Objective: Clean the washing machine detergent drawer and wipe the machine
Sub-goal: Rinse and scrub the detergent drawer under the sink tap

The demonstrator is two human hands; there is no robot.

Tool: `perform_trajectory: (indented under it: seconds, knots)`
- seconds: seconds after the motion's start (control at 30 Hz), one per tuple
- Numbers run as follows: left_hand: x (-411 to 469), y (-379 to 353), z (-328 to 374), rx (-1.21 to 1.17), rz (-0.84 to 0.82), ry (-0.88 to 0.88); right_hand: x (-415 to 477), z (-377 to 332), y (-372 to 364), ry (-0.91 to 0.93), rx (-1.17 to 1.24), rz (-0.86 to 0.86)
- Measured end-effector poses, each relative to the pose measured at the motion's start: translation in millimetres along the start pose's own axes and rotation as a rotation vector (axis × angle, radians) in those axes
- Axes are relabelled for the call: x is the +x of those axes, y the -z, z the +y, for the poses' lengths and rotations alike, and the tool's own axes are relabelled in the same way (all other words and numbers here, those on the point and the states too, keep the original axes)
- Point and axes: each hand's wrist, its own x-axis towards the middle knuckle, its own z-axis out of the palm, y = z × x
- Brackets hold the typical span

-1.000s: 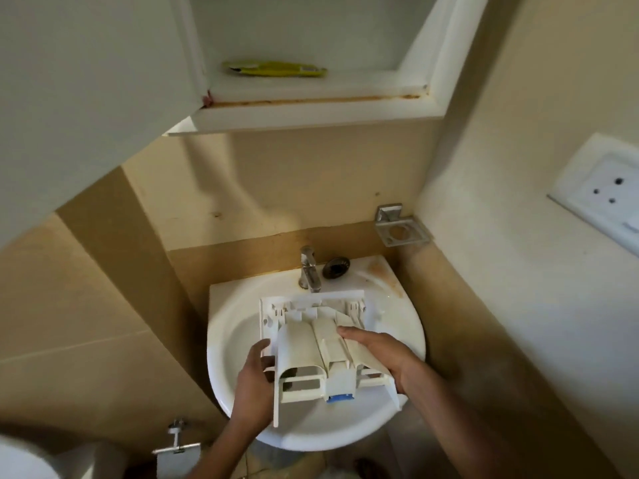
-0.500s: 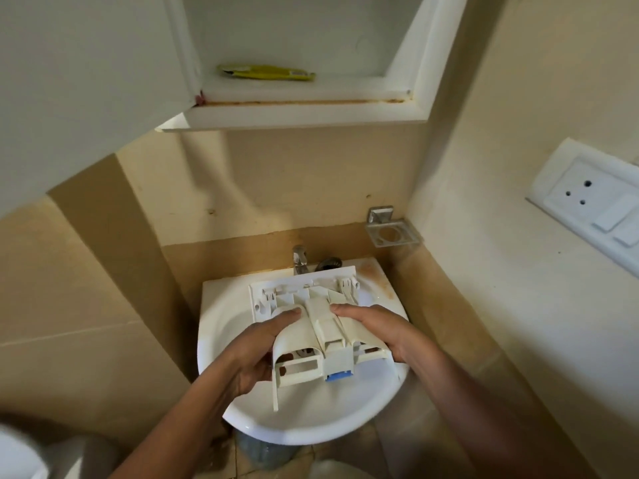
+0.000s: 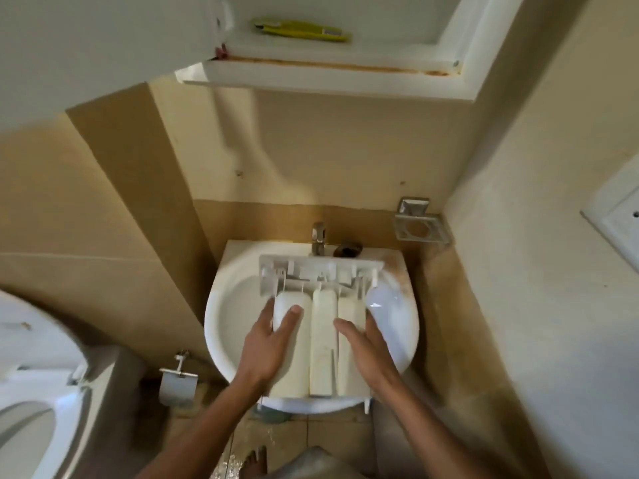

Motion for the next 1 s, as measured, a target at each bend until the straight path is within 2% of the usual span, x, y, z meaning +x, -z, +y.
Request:
perform_trajectory:
  seconds: [0.07, 0.13, 0.23, 0.37, 0.43, 0.47, 0.5, 0.53, 0.63, 0.67, 0.7, 0.73, 0.8, 0.9, 0.97, 1.0]
  knots:
    - [5.1, -8.6, -15.7, 0.048, -0.004, 0.213, 11.9, 18.2, 4.7, -0.177, -0.108, -0.081]
    - [3.1, -12.6, -23.1, 0.09, 0.005, 0.222, 14.9, 18.7, 10.2, -0.214, -0.193, -0.073]
    - [-11.6, -14.8, -12.5, 0.002, 0.071, -0.043, 4.8, -14.1, 21.7, 0.013, -0.159, -0.029]
    - [-29.1, -20.4, 28.2, -0.142, 0.202, -0.498, -20.9, -66.5, 40.1, 0.563, 0.042, 0.12]
    - [-32.6, -23.8, 33.1, -0.106, 0.233, -0.671, -26.7, -60.5, 37.5, 0.721, 0.087, 0.201]
    - [-30.9, -25.8, 26.1, -0.077, 0.222, -0.676, -24.3, -46.6, 33.1, 0.686, 0.08, 0.229]
    - [-26.8, -28.1, 14.2, -0.055, 0.196, -0.603, -19.2, -30.5, 29.4, 0.576, 0.059, 0.227]
    - [-21.0, -29.8, 0.8, -0.03, 0.164, -0.456, -12.3, -16.9, 27.0, 0.392, 0.008, 0.187]
    - [-11.8, -29.6, -21.0, 0.024, 0.048, 0.203, -5.1, -1.6, 23.5, -0.263, -0.203, -0.067]
    - [-12.2, -29.0, -26.2, 0.074, 0.022, 0.329, -5.5, 0.4, 22.4, -0.37, -0.247, -0.112]
    - [-13.2, -27.7, -30.8, 0.104, 0.017, 0.354, -6.6, 0.6, 21.4, -0.393, -0.283, -0.116]
    - [-14.2, -26.7, -32.4, 0.101, 0.051, 0.306, -8.4, -3.0, 20.6, -0.372, -0.287, -0.097]
    - [-23.6, -21.9, -19.7, 0.003, 0.147, 0.093, -11.5, -18.7, 20.4, -0.186, -0.228, -0.058]
    - [-42.1, -12.9, 23.3, -0.146, 0.221, -0.354, -22.5, -62.2, 28.0, 0.274, -0.037, 0.065]
    - [-50.5, -5.6, 47.4, -0.14, 0.225, -0.649, -35.1, -86.1, 28.9, 0.617, 0.134, 0.199]
    - [-49.7, -2.4, 48.7, -0.109, 0.22, -0.742, -38.3, -86.6, 25.5, 0.728, 0.147, 0.273]
